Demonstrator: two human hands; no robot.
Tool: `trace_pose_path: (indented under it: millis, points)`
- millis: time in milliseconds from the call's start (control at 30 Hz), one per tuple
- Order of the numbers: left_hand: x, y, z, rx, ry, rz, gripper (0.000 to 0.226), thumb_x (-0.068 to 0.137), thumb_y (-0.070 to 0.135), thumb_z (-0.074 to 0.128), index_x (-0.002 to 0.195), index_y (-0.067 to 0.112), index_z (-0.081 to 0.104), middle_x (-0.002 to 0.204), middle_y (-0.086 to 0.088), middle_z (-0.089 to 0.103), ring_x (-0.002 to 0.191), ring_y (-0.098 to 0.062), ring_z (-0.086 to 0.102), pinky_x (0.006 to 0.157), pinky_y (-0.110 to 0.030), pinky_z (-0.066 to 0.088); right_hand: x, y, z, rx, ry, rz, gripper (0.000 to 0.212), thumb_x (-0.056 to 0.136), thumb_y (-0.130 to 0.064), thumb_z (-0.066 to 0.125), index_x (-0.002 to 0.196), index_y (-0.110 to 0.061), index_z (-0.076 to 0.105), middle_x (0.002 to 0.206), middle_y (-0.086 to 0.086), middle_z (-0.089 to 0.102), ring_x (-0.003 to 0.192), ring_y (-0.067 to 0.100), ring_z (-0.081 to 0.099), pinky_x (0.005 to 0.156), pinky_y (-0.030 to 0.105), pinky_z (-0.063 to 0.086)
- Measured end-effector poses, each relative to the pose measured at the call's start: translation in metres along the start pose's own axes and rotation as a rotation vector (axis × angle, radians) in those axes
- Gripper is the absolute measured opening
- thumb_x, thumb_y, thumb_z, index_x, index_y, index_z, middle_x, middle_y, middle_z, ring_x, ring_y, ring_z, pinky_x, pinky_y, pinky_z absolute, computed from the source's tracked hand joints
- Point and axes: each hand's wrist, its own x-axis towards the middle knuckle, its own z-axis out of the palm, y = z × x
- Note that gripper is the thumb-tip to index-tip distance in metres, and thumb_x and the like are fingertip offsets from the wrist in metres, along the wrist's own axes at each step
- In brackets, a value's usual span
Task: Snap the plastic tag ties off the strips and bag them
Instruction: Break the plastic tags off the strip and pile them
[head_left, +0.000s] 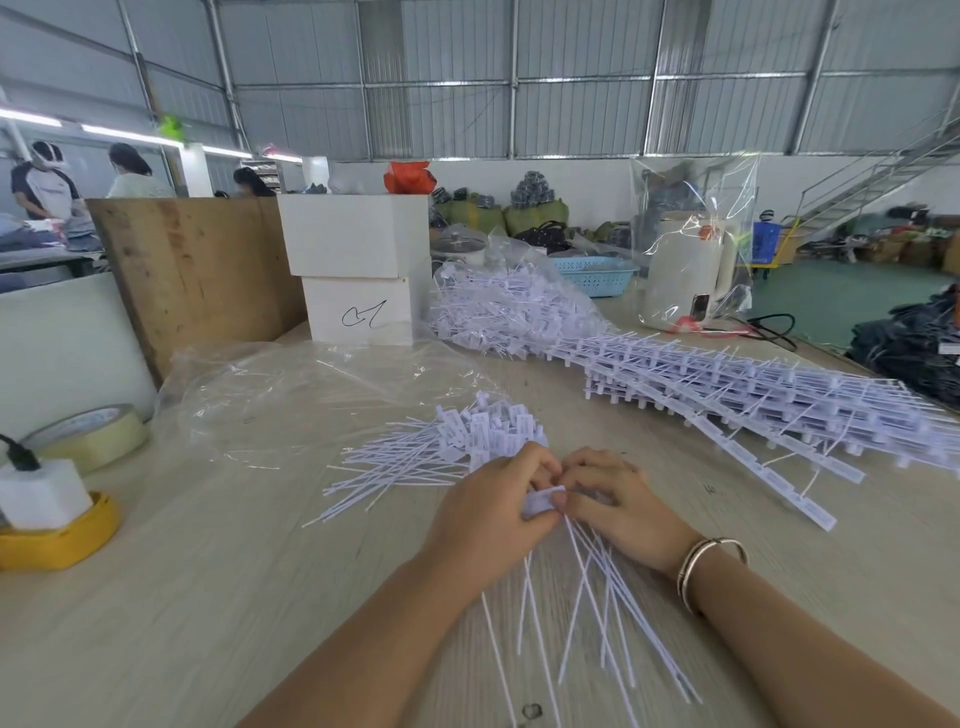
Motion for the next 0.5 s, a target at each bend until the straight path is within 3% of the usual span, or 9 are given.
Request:
trace_pose_path:
  millis: [100,267,367,500]
  points:
    - [-0.001,-0.003,0.000,0.027,-0.042,0.029,0.028,0.085,0.048,0.057,0.108,0.035,0.048,0.098,0.014,0.062,0.085,-0.005,0.058,0.072,-0.032,0.052,0.002,0.001,-0.006,0.236,0.059,0.083,0.018,0.089,-0.017,0.061,0.073,-0.008,0.065,0.090,0.002,0.060,0.094,0.020,0.053,0.091,0.039,0.036]
    - [-0.002,-0.012,0.002,0.013,-0.103,-0.049,0.032,0.084,0.026,0.055,0.110,0.040,0.043,0.103,0.017,0.058,0.085,-0.006,0.056,0.072,-0.031,0.050,0.003,0.004,-0.007,0.368,0.164,0.204,0.019,0.090,-0.008,0.054,0.071,-0.010,0.058,0.083,0.006,0.054,0.081,0.018,0.051,0.078,0.032,0.037]
    - [0.000,-0.013,0.004,0.092,-0.061,-0.024,0.021,0.085,0.029,0.059,0.102,0.034,0.049,0.091,0.018,0.055,0.077,-0.005,0.053,0.062,-0.024,0.043,0.001,0.003,-0.006,0.294,0.066,0.137,0.022,0.091,-0.011,0.055,0.070,-0.011,0.061,0.083,0.003,0.057,0.083,0.018,0.053,0.082,0.035,0.039]
    - [0.002,-0.010,0.001,0.150,0.028,0.014,0.010,0.084,0.033,0.061,0.089,0.033,0.053,0.079,0.012,0.059,0.068,-0.008,0.051,0.053,-0.022,0.031,-0.003,-0.007,-0.005,0.275,-0.044,0.042,0.022,0.088,-0.031,0.060,0.072,-0.018,0.068,0.086,0.011,0.061,0.084,0.019,0.056,0.081,0.028,0.041]
